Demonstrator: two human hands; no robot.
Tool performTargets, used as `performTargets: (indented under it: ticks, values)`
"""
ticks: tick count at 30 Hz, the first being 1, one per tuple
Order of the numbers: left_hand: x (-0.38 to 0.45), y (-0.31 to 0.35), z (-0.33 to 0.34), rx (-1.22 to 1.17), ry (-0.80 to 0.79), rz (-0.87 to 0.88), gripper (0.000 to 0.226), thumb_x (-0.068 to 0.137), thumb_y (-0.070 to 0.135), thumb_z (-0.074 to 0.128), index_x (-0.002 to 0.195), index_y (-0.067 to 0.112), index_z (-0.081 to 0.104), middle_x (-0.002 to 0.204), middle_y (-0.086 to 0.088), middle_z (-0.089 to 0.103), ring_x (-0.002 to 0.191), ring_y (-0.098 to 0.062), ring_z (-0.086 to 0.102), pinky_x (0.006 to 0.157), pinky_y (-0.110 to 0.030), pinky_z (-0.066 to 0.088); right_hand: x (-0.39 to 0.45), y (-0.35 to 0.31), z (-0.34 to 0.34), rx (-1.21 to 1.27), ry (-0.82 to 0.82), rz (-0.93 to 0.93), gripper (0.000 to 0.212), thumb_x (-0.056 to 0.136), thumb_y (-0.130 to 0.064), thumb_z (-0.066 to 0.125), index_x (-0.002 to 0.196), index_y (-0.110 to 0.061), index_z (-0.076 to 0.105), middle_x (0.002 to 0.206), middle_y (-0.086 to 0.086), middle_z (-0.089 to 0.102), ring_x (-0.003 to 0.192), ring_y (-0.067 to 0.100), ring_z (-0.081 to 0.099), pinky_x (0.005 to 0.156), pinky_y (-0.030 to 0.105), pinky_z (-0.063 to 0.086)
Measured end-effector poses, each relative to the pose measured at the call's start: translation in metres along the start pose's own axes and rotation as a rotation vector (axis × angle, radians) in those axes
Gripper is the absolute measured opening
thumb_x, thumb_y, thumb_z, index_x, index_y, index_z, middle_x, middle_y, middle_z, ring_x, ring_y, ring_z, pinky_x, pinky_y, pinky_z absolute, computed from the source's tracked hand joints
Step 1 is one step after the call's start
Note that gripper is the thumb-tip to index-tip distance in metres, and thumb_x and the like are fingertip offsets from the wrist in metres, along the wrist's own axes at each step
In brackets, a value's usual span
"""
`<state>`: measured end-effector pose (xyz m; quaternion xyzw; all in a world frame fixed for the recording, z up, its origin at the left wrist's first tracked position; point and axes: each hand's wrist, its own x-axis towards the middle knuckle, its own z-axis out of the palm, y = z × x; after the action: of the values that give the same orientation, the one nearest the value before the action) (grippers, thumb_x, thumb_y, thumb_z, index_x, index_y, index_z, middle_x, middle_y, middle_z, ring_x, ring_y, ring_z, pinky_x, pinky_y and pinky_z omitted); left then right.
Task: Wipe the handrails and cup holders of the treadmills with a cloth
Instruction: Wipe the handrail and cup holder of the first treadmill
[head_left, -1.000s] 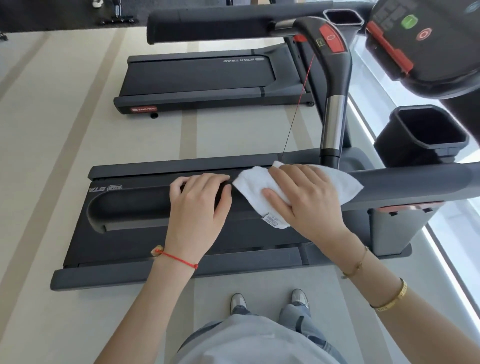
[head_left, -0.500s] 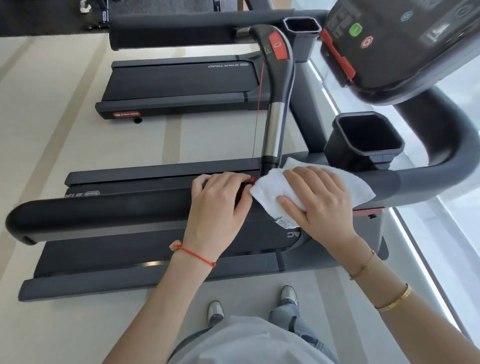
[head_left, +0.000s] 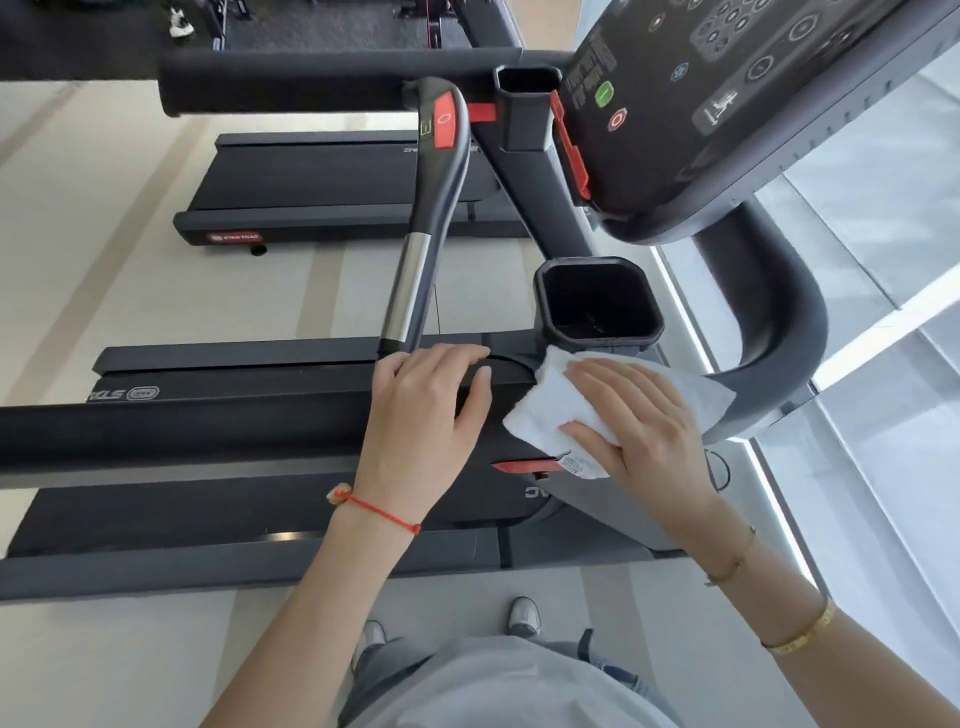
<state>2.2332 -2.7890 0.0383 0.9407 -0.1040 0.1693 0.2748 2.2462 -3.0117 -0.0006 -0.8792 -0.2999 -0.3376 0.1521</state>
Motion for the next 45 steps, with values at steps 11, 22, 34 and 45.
performTargets:
  ticks: [11, 22, 34, 45]
  values:
    - [0.035, 0.033, 0.023, 0.037, 0.033, -0.082, 0.024, 0.1, 0.023, 0.052, 0.116, 0.014, 0.067, 0.107, 0.005, 0.071, 0.098, -0.015, 0.066, 0.102, -0.041, 0.042, 0.016, 0.077, -0.066, 0.212, 0.236, 0.738, 0.035, 0.101, -0.051, 0.033, 0.069, -0.036, 0.03, 0.055, -0.014, 0.039, 0.047, 0.008, 0.035, 0.046, 0.012, 0.027]
    - [0.078, 0.026, 0.044, -0.041, -0.135, -0.18, 0.041, 0.102, 0.033, 0.045, 0.138, 0.015, 0.053, 0.13, 0.001, 0.062, 0.117, -0.016, 0.06, 0.105, -0.045, 0.044, 0.047, 0.093, -0.015, 0.292, -0.55, 0.807, 0.054, 0.09, -0.051, 0.049, 0.133, -0.028, 0.027, 0.092, 0.008, 0.06, 0.087, 0.036, 0.055, 0.08, 0.045, 0.045]
    - [0.098, 0.019, 0.061, -0.104, -0.256, -0.19, 0.051, 0.101, 0.038, 0.044, 0.148, 0.017, 0.042, 0.132, 0.001, 0.058, 0.121, -0.015, 0.055, 0.106, -0.042, 0.043, 0.097, 0.151, 0.011, 0.444, -0.74, 0.613, 0.042, 0.101, -0.031, 0.044, 0.142, -0.022, 0.04, 0.113, 0.007, 0.066, 0.101, 0.021, 0.058, 0.083, 0.029, 0.037]
    - [0.1, 0.021, 0.062, -0.146, -0.242, -0.218, 0.051, 0.099, 0.036, 0.048, 0.144, 0.014, 0.047, 0.126, 0.002, 0.062, 0.114, -0.013, 0.058, 0.104, -0.039, 0.045, 0.123, 0.152, 0.033, 0.304, -0.796, 0.16, 0.041, 0.099, -0.025, 0.047, 0.14, -0.019, 0.041, 0.127, 0.003, 0.057, 0.105, 0.029, 0.058, 0.087, 0.044, 0.047]
